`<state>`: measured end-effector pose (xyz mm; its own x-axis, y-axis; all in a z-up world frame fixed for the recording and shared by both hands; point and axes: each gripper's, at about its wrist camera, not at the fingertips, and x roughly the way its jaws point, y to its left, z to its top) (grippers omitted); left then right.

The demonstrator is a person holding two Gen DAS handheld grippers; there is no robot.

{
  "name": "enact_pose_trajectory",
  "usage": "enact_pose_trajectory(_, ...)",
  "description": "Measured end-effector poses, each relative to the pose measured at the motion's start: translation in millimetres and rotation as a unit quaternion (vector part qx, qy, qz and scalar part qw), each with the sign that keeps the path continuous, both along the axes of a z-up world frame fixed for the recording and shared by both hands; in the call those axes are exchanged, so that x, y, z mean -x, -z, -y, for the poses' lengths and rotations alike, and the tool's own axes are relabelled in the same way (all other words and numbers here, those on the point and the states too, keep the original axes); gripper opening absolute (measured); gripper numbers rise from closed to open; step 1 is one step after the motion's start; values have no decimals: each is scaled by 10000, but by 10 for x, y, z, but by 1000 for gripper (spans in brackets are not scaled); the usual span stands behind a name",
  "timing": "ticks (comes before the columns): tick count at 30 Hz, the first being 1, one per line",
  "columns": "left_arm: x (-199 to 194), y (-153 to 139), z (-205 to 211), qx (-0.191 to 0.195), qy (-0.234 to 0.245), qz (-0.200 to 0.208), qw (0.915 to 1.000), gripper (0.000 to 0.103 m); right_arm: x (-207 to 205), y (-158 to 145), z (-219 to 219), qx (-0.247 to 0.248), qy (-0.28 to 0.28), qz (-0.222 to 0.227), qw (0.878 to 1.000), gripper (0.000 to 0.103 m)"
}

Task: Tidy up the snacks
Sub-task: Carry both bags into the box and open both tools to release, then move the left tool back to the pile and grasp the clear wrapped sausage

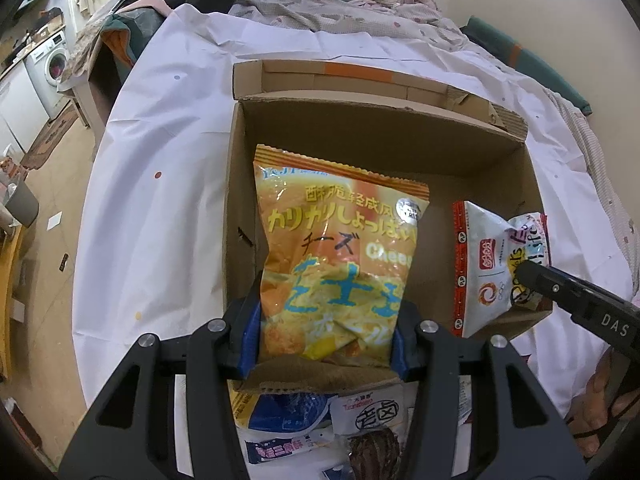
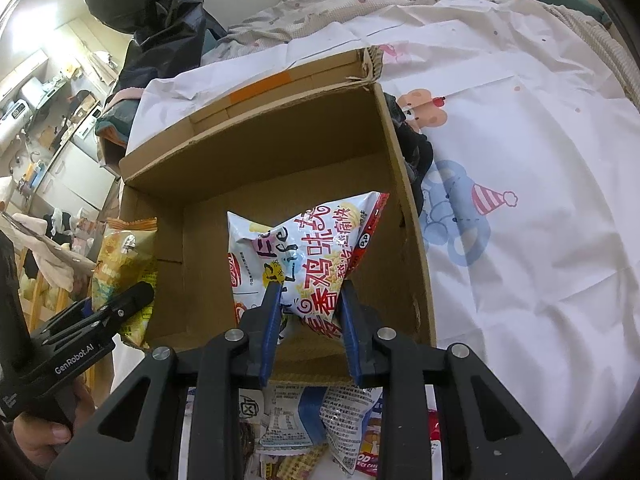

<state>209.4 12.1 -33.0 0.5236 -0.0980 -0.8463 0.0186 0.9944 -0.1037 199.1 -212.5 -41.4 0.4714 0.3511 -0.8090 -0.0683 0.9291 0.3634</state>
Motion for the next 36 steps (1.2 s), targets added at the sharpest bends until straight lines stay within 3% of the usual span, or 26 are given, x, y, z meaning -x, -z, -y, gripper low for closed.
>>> enact_pose_trajectory(2, 10, -2, 0, -10, 7, -15, 10000, 48, -1, -3, -10, 17, -20, 17, 10000, 32)
enact_pose_trajectory(3, 13, -1, -5, 48, 30, -46, 10000, 52, 0, -5, -19, 69, -31, 10, 10000, 32)
enact_pose_trajectory(6, 29, -30, -6, 189, 44, -79, 9998, 78, -6, 4, -23, 89, -55, -54, 9999, 33)
enact_pose_trajectory(9, 54, -86, 19, 110, 65, 55, 9999, 83, -3, -9, -7, 90, 4, -22, 10000, 36)
enact_pose_trajectory(10, 57, -99, 33, 70, 78, 83, 9999, 83, -5, -19, -4, 95, 17, 1, 10000, 40)
enact_pose_trajectory(13, 75, -145, 47, 32, 93, 218, 9997, 83, 16, -65, 7, 161, 113, 178, 9996, 77)
enact_pose_trajectory(14, 84, -153, 44, 23, 91, 247, 9997, 83, 27, -81, 5, 189, 123, 241, 9995, 80)
enact_pose_trajectory(23, 151, -196, 19, -86, 36, 440, 9990, 83, 29, -119, -72, 252, -39, 311, 9992, 80)
enact_pose_trajectory(28, 248, -264, 41, -203, 144, 643, 9976, 83, 95, -219, -123, 413, -118, 569, 9975, 80)
enact_pose_trajectory(32, 323, -327, -22, -40, 139, 712, 9974, 83, 200, -311, -118, 333, -153, 688, 9970, 80)
enact_pose_trajectory(36, 437, -465, -100, -180, -16, 986, 9950, 83, 333, -406, -77, 209, -160, 758, 9968, 81)
